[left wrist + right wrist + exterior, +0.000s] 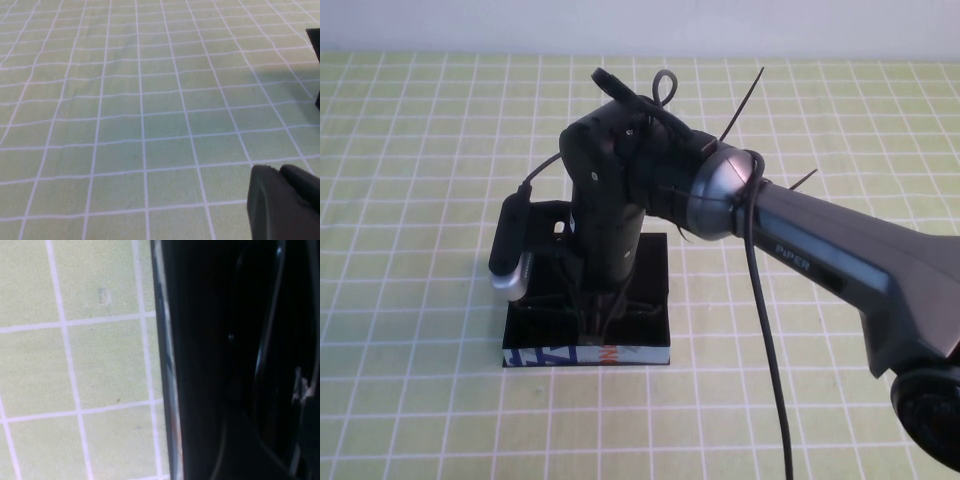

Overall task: Return glasses to glasses case
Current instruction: Place the glasses in the glasses case

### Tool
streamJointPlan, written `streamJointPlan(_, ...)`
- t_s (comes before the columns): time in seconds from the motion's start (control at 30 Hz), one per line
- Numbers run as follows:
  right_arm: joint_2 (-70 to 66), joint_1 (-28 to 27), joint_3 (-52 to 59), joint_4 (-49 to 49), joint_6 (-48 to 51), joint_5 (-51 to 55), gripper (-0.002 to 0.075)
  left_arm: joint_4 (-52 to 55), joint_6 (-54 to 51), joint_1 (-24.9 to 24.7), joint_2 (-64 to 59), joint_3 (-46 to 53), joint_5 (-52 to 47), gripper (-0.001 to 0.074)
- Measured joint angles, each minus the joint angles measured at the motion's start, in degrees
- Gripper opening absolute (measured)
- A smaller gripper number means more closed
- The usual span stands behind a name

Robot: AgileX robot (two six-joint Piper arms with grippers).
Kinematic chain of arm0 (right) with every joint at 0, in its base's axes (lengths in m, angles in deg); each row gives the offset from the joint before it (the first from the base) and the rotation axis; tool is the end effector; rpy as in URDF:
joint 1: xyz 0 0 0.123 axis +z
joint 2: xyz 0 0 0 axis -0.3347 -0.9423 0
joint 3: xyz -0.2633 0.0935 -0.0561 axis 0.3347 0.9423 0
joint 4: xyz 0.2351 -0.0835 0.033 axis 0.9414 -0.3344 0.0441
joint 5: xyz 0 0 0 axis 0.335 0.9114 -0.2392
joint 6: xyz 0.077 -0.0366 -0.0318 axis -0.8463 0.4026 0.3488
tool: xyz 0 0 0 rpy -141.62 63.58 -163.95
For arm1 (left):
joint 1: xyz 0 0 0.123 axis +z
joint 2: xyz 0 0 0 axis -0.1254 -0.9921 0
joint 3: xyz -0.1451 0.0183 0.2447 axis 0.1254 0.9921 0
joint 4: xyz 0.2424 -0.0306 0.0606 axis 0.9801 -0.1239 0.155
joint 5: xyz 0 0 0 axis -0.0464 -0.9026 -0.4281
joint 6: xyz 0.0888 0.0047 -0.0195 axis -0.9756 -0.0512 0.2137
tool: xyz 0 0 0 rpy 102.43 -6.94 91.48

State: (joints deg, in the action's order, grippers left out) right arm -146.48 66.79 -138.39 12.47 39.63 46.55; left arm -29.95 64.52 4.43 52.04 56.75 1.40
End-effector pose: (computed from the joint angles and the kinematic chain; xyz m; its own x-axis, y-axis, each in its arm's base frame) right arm 0.3246 0.3480 0.2334 0.0073 -0.9860 -0.1666 -0.9830 0.0236 -0.1822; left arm 0.0520 -0.0051 0.1705 -0.3031 0.0608 -0.9510 0.0891 0.9954 0.0352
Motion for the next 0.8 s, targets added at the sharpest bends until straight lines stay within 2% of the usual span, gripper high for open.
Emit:
streamJointPlan(0.4,2.42,-0.1,0.0,0.36,-3.08,0.1,0.0195,0.0,0.0,0.0,0.0,0.0,0.0,-0.0002)
streamJointPlan(0.8,0.83,-0.1,0.0,1.38,-1.67,0.1,0.0251,0.0,0.0,0.0,0.0,0.0,0.0,-0.0002)
